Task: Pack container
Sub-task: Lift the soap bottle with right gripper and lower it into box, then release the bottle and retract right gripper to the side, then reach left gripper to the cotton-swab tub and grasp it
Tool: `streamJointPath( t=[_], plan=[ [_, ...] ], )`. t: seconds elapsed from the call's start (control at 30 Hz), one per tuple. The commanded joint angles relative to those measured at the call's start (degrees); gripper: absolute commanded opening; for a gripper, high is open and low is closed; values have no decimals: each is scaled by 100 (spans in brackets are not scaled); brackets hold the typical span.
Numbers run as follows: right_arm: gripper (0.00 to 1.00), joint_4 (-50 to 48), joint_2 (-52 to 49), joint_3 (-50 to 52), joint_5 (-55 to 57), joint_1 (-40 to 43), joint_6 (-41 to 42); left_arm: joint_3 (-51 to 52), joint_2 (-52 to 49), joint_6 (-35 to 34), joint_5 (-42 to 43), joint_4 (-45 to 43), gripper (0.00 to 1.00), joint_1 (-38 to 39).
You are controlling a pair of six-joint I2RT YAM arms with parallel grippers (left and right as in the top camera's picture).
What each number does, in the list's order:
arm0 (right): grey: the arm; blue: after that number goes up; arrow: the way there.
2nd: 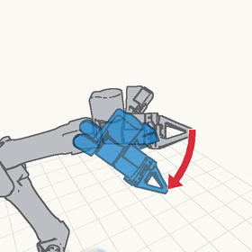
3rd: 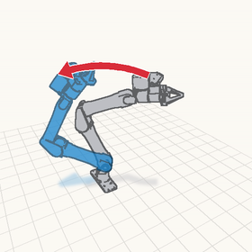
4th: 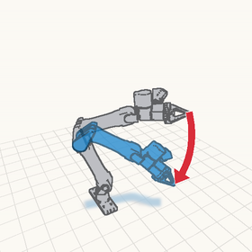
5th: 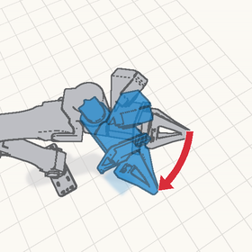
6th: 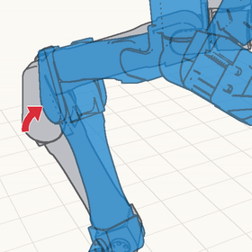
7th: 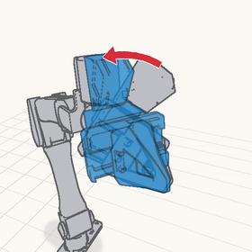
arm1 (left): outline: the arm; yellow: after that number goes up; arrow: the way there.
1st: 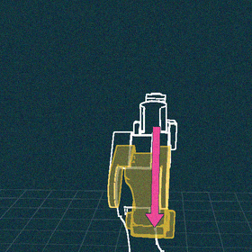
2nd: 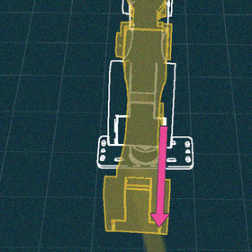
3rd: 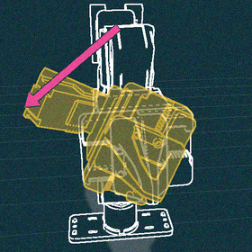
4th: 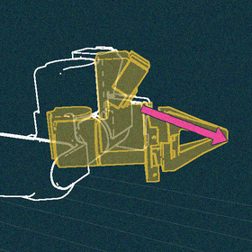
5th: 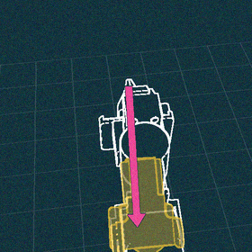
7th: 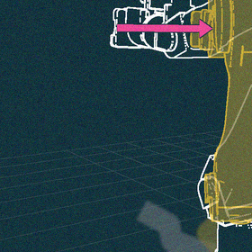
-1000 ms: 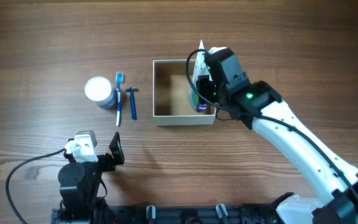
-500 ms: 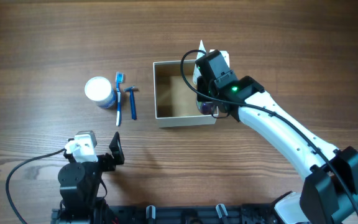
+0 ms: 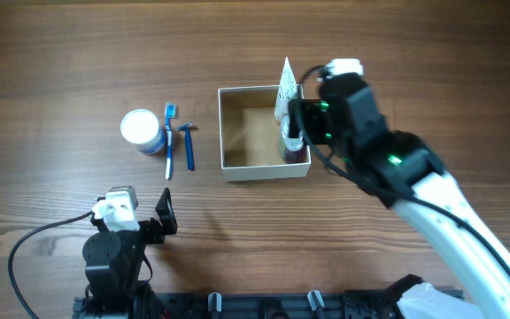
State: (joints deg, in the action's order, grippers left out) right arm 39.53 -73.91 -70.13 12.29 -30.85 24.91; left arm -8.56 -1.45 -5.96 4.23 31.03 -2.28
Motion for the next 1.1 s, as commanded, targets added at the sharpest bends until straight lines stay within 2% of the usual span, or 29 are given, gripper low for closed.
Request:
streamJointPath(
  t=[0.0,0.1,0.23,0.37,0.47,0.57,0.67,0.73,0.83,1.07],
  plan=[
    [100,304,402,-125,98,595,229,11,15,-52,46,-20,100,31],
    [100,538,505,-125,-85,1274,494,11,15,-52,46,-20,100,31],
    [100,748,452,-122,-1034,2468,789,11,15,-50,-87,-400,100,31],
    [100,769,387,-122,-1602,3265,826,11,15,-57,87,-577,100,31],
    [100,769,372,-122,-1644,3510,824,11,15,-55,568,-560,100,31],
    [100,769,372,-122,-1641,3532,826,11,15,-52,535,-693,100,28],
    [100,767,372,-122,-1641,3532,826,-22,-63,-94,452,-1285,100,20],
    [100,769,372,-122,-1641,3532,828,-212,-269,-610,225,-1403,100,20],
    [100,769,372,-122,-1641,3532,826,-782,-1027,-1163,107,-1370,100,17],
    [100,769,372,-122,-1641,3532,828,-3161,-4103,-1078,-90,-422,100,15]
  ],
)
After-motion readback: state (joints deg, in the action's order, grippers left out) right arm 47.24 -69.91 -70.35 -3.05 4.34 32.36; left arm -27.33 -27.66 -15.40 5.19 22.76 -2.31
